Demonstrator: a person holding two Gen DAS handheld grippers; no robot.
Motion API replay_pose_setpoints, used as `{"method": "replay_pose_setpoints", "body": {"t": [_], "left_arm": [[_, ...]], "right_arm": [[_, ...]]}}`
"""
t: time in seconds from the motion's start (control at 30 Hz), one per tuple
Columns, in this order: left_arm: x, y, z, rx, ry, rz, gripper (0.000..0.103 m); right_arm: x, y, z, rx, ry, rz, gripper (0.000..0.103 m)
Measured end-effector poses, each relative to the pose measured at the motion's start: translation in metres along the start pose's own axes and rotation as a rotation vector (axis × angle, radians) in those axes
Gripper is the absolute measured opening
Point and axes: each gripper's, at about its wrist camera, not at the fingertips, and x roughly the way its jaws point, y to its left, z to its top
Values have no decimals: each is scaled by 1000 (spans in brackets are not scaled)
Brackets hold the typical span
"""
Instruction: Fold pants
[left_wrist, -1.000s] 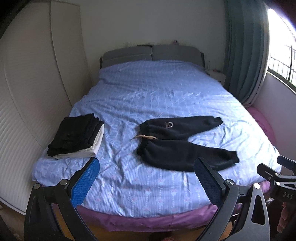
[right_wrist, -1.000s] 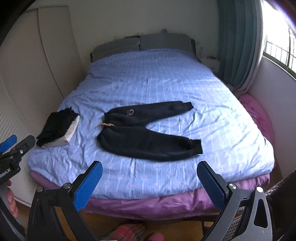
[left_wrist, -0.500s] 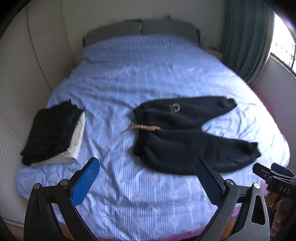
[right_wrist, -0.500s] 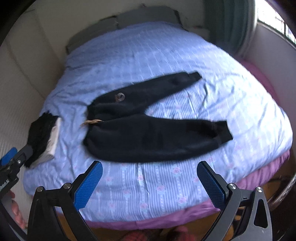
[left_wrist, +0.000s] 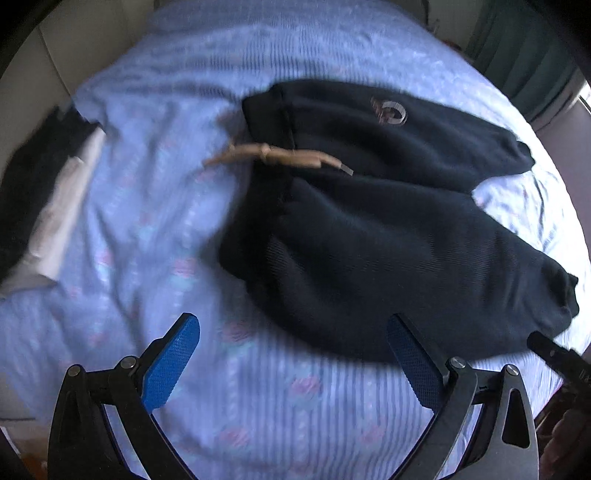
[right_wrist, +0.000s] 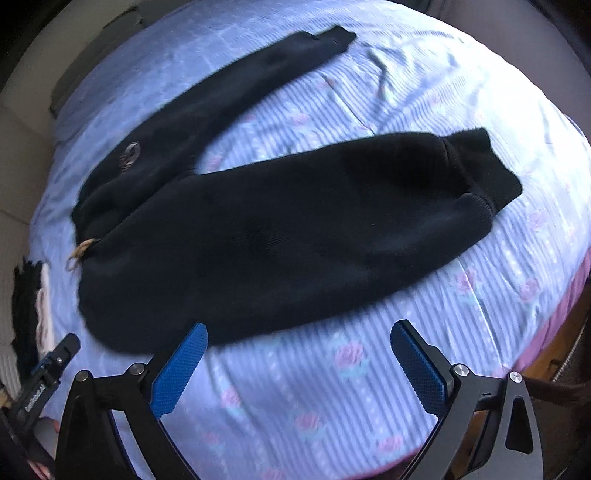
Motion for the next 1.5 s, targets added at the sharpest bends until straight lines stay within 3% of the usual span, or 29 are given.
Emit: {"method": "replay_pose_setpoints", "body": {"t": [0.2, 0.33, 0.4, 0.47, 0.5, 0.57, 0.73, 0.87, 1.03, 1.17, 1.3, 1.5], "left_arm": [[45, 1, 5, -91, 100, -88, 94], [50, -1, 7, -113, 115, -131, 89], [47, -2, 8, -109, 119, -143, 78], [42, -1, 8, -118, 122, -154, 64], [38, 0, 8, -126, 121, -154, 54], [28, 5, 9, -158, 118, -161, 42], [-4, 6, 9, -161, 96, -156, 31], [-39, 8, 11, -126, 45, -125, 27], [-62, 15, 4, -120, 57, -107, 25], [-83, 10, -10, -105, 79, -85, 24], [-90, 4, -17, -152, 128, -81, 24], [-101, -1, 5, -212, 131, -69, 23]], "right_arm": [[34, -17, 3, 109, 45, 17, 93], [41, -18, 9, 123, 46, 13, 84], [43, -14, 13, 108, 51, 36, 64], [42, -10, 19, 83, 63, 42, 56], [40, -10, 22, 76, 60, 42, 47], [32, -11, 27, 69, 49, 47, 34], [-2, -15, 39, 45, 17, 117, 19], [-48, -3, 38, -24, -26, 151, 17], [-93, 6, 30, -92, -27, 168, 16], [-112, 12, 32, -135, -3, 167, 16], [-132, 1, 28, -162, 17, 164, 16], [-139, 1, 50, -152, 23, 172, 16]]}}
